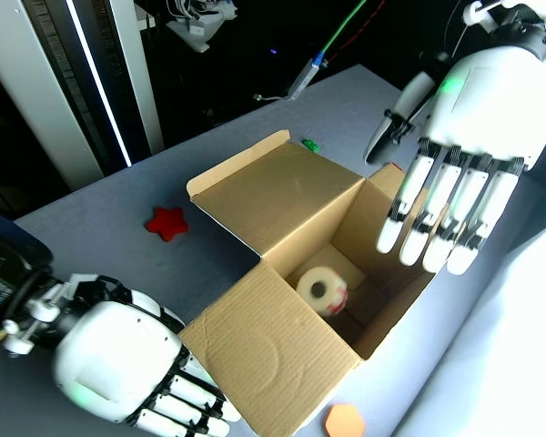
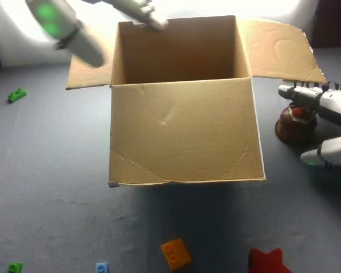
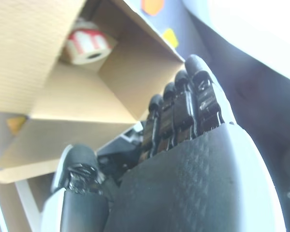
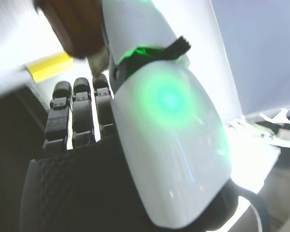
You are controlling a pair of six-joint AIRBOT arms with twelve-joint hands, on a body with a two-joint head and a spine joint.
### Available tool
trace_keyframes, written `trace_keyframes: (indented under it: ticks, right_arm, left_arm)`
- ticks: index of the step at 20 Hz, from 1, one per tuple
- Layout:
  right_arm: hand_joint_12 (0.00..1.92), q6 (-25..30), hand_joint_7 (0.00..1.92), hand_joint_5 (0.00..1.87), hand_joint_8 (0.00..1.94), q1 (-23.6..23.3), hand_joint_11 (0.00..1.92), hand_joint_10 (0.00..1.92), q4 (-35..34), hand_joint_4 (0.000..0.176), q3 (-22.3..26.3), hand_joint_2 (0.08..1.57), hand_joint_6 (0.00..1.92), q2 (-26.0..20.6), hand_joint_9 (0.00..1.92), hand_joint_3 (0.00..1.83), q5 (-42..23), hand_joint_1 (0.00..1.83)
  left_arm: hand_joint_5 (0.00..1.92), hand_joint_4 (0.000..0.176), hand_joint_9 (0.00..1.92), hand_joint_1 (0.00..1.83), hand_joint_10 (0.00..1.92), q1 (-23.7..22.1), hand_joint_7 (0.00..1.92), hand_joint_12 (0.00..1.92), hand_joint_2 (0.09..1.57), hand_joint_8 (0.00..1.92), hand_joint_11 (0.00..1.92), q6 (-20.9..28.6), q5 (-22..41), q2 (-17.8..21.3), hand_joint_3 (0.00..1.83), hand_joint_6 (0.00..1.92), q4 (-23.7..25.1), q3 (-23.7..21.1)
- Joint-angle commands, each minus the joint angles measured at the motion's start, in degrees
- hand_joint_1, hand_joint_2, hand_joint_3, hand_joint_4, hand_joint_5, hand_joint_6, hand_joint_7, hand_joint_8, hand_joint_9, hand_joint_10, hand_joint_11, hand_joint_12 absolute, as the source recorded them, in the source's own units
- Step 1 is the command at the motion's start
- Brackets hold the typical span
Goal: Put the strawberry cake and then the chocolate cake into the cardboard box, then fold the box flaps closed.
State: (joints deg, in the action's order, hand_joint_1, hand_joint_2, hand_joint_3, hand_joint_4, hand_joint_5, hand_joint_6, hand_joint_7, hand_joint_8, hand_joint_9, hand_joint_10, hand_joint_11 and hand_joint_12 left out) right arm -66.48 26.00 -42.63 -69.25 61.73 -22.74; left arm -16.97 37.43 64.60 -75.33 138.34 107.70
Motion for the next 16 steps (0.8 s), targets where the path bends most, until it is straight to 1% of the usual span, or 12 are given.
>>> trace_keyframes:
  ticks: [1,3,5,8,10,11,12,14,16]
  right_arm:
    - [0.00,0.0,0.00,0.00,0.00,0.0,0.00,0.00,0.7,0.039,-0.9,1.08,0.00,-0.5,0.00,0.00,-6.2,1.17]
    - [0.00,0.0,0.00,0.00,0.00,0.1,0.00,0.00,0.7,0.042,-1.3,1.09,0.00,-0.3,0.00,0.01,-6.3,1.17]
    - [0.00,0.0,0.00,0.00,0.00,0.0,0.00,0.00,0.7,0.040,-1.7,1.10,0.00,-0.3,0.00,0.01,-6.6,1.15]
    - [0.00,0.0,0.00,0.00,0.00,-0.2,0.00,0.00,0.7,0.036,-2.1,1.11,0.00,-0.2,0.00,0.01,-6.8,1.11]
    - [0.00,0.0,0.00,0.00,0.00,-0.3,0.00,0.00,0.7,0.036,-2.4,1.11,0.00,0.2,0.00,0.01,-7.0,1.09]
    - [0.00,0.0,0.00,0.00,0.00,-0.4,0.00,0.00,0.7,0.037,-2.6,1.12,0.00,0.4,0.00,0.02,-7.0,1.06]
    - [0.00,0.0,0.00,0.00,0.00,-0.5,0.00,0.00,0.7,0.041,-2.9,1.11,0.00,0.7,0.00,0.01,-7.0,1.05]
    - [0.00,0.0,0.00,0.00,0.00,-0.5,0.00,0.00,0.7,0.034,-3.2,1.10,0.00,1.2,0.00,0.01,-7.1,1.09]
    - [0.00,0.0,0.00,0.00,0.00,-0.5,0.00,0.00,0.7,0.035,-3.7,1.10,0.00,1.8,0.00,0.01,-7.1,1.08]
  left_arm:
    - [0.03,0.000,0.10,0.00,0.00,-0.5,0.06,0.54,1.21,0.00,0.00,0.4,-2.0,1.4,0.00,0.00,-2.8,-0.3]
    - [0.03,0.000,0.08,0.00,0.00,-0.5,0.05,0.49,1.20,0.00,0.00,0.9,-1.7,3.9,0.00,0.00,-1.9,-1.0]
    - [0.03,0.000,0.08,0.00,0.00,-0.5,0.05,0.49,1.19,0.00,0.00,1.1,-1.5,6.8,0.00,0.00,-0.9,-2.3]
    - [0.04,0.000,0.07,0.00,0.00,-0.3,0.04,0.49,1.20,0.00,0.00,1.3,-1.5,11.5,0.00,0.01,-0.3,-5.6]
    - [0.04,0.000,0.08,0.00,0.00,-0.3,0.04,0.48,1.20,0.00,0.00,1.5,-1.5,14.7,0.00,0.00,0.3,-7.9]
    - [0.04,0.000,0.08,0.00,0.00,-0.1,0.04,0.48,1.20,0.00,0.00,1.5,-1.5,16.2,0.00,0.00,0.4,-8.9]
    - [0.04,0.000,0.08,0.00,0.00,0.4,0.03,0.48,1.20,0.00,0.00,1.6,-1.3,18.3,0.00,0.00,0.4,-10.3]
    - [0.03,0.001,0.08,0.00,0.00,2.3,0.04,0.47,1.20,0.00,0.00,1.9,-1.3,21.4,0.00,0.00,0.2,-12.2]
    - [0.03,0.001,0.08,0.00,0.00,4.6,0.04,0.48,1.21,0.00,0.00,1.9,-1.4,24.0,0.00,0.00,-1.2,-14.4]
